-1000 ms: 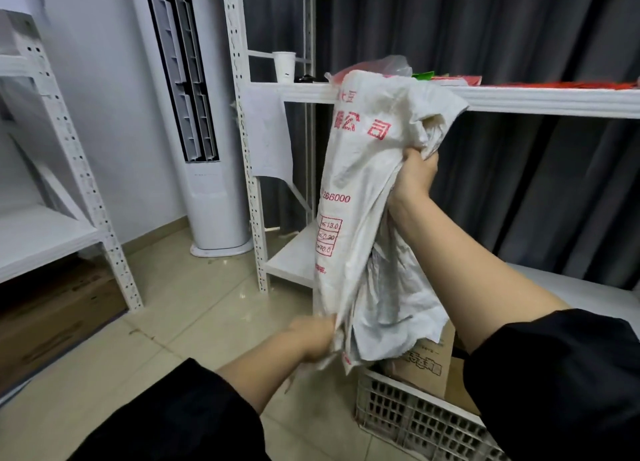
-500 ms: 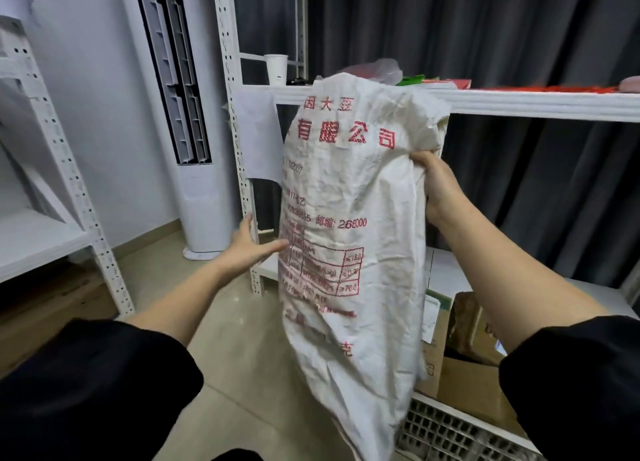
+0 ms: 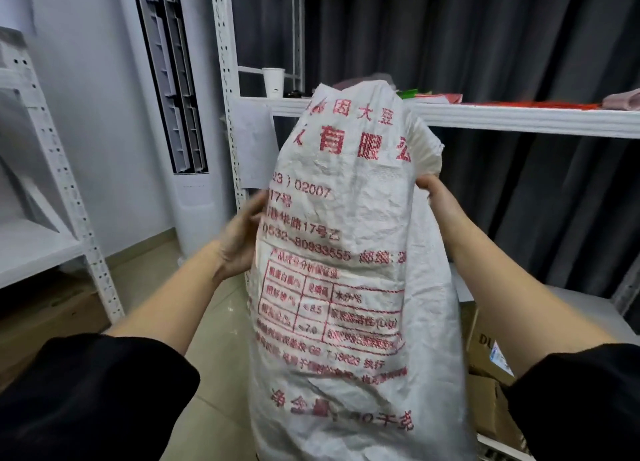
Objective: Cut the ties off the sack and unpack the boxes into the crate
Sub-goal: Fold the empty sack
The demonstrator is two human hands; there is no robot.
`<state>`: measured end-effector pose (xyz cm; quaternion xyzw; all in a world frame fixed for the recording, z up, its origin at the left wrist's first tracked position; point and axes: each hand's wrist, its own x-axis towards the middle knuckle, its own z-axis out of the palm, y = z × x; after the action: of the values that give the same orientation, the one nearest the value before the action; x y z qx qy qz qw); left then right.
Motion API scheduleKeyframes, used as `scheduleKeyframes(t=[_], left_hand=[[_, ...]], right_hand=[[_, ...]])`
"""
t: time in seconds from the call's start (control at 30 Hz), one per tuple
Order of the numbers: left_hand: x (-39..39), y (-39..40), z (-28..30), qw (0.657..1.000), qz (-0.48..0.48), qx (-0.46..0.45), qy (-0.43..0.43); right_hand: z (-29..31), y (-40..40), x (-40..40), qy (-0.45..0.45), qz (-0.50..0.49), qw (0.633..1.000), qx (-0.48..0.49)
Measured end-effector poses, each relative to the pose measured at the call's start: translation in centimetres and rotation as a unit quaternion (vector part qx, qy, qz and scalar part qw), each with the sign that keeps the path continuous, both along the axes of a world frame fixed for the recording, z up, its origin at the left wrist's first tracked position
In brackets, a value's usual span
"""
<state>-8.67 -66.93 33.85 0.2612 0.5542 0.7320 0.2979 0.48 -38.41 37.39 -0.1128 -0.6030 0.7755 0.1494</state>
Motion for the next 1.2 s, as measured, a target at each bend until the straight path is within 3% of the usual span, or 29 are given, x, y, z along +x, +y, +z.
scheduleKeyframes(t=[0.07, 0.13, 0.2, 0.33, 0.57, 0.7, 0.77, 0.83, 0.97, 1.1, 1.2], left_hand=[[-0.3, 0.5, 2.1, 0.999, 0.035, 0.019, 0.014], [-0.1, 1.6, 4.6, 0.984, 0.108, -0.019, 0.142], [0.9, 2.7, 7.1, 0.944, 0.164, -0.052, 0.281], [1.7, 3.0, 9.6, 0.903, 0.094, -0.141, 0.395], [2.2, 2.4, 9.2, 0.826, 0.062, -0.233, 0.509], [2.9, 2.7, 8.9, 0.836, 0.035, -0.227, 0.498], [2.7, 3.2, 9.1, 0.796, 0.046, -0.284, 0.533], [2.0, 3.6, 9.0, 0.751, 0.135, -0.312, 0.566], [0.8, 3.8, 8.4, 0.784, 0.242, -0.257, 0.51], [0.0, 0.9, 8.9, 0.777, 0.217, -0.301, 0.508], [-0.7, -2.2, 7.9, 0.77, 0.188, -0.359, 0.493]], right_hand=[[-0.3, 0.4, 0.1, -0.007, -0.011, 0.999, 0.036], [-0.5, 0.3, 0.1, 0.002, -0.016, 0.997, 0.072], [-0.5, 0.1, -0.1, 0.026, -0.026, 0.995, 0.087], [-0.5, 0.1, -0.2, 0.025, -0.05, 0.987, 0.152], [-0.6, 0.6, -0.3, 0.062, -0.109, 0.983, 0.131], [-0.5, 0.4, -0.4, 0.076, -0.143, 0.978, 0.129], [-0.5, 0.1, -0.5, 0.077, -0.133, 0.979, 0.136], [-0.5, -0.4, -0.6, 0.095, -0.097, 0.982, 0.135], [0.1, -1.5, -1.0, 0.161, -0.074, 0.968, 0.18], [0.8, -0.5, -0.9, 0.143, -0.155, 0.958, 0.196], [0.9, 0.4, -0.8, 0.123, -0.153, 0.957, 0.213]])
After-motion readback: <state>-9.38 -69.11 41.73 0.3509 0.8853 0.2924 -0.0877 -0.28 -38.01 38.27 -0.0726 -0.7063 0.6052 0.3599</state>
